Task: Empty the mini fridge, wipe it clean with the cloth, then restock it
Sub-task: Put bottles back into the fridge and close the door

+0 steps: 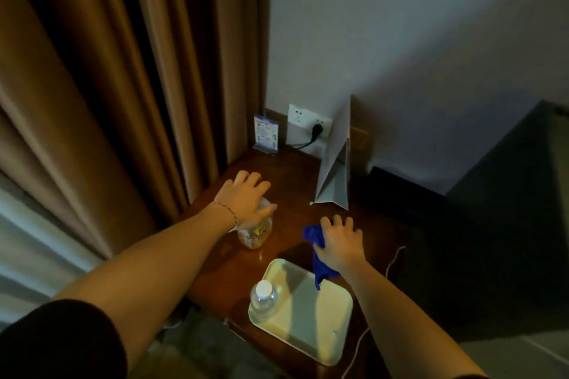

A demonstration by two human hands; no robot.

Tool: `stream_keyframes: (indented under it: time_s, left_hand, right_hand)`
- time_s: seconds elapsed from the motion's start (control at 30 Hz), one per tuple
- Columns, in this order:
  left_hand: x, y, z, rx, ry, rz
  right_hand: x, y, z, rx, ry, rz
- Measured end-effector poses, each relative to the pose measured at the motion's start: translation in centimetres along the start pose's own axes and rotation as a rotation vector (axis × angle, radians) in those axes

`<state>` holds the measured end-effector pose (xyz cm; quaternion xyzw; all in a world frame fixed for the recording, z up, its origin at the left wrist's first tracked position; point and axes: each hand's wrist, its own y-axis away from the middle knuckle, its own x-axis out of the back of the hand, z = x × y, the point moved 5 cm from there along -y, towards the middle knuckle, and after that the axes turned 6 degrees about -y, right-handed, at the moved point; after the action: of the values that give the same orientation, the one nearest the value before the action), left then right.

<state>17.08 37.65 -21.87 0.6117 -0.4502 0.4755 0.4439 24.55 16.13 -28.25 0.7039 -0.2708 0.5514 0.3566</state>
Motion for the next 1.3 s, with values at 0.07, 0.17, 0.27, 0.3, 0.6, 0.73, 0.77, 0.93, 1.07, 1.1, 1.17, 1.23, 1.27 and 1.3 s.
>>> stream_keyframes:
  time_s: [0.07,0.17,0.27,0.3,0.6,0.73,0.77,0.93,1.07,1.1,1.17,1.23,1.27,1.3]
  left_hand:
    - [-1.5,-1.6,0.5,0.014,0.02,-0.066]
    - [-4.0,-3.1,0.7,0.074,0.065,-0.125]
    - [-5.7,-4.2,0.8,0.143,0.112,-0.138]
    - [-5.9,-4.5,0.9,0.143,0.107,-0.133]
    - [-7.8,-5.2,0.4,0.05,0.072,-0.103]
    - [-7.9,-4.6,-0.5,0.188,0.396,-0.049]
    - [-7.8,-4.4,-0.7,0.233,0.442,-0.044]
    - [-6.9,-3.2,-0.7,0.177,0.344,-0.104]
    - [-5.8,-0.9,-0.9,0.152,0.264,-0.111]
    - [-5.5,-0.2,-1.0,0.146,0.255,-0.103]
    - [-4.7,1.1,-1.2,0.12,0.256,-0.091]
    - [-3.5,2.3,-1.4,0.093,0.266,-0.066]
    - [-3.0,3.0,-1.5,0.086,0.272,-0.051]
    - [-2.5,3.7,-1.7,0.081,0.278,-0.035]
  right_hand:
    - [-1.3,-2.4,1.0,-0.004,0.011,-0.022]
    - [-3.3,-5.4,2.2,-0.032,0.015,-0.052]
    - [-5.5,-7.5,2.6,-0.064,-0.015,-0.097]
    - [-6.5,-8.0,2.6,-0.067,-0.033,-0.118]
    - [-11.9,-9.7,0.8,-0.09,-0.011,-0.147]
    - [-11.5,-9.4,0.2,-0.108,-0.06,-0.192]
    - [-11.1,-9.0,-0.1,-0.104,-0.07,-0.186]
    - [-7.1,-5.7,-2.5,0.023,-0.22,-0.046]
    - [-3.6,-1.9,-5.4,0.092,-0.466,-0.02]
    - [-2.9,-0.8,-6.3,0.11,-0.468,-0.02]
    - [-2.0,1.4,-8.1,0.154,-0.429,0.006]
    - [-1.6,3.3,-9.8,0.175,-0.375,0.041]
    - [-1.5,4.2,-10.7,0.179,-0.335,0.05]
    - [-1.6,5.0,-11.4,0.175,-0.29,0.047]
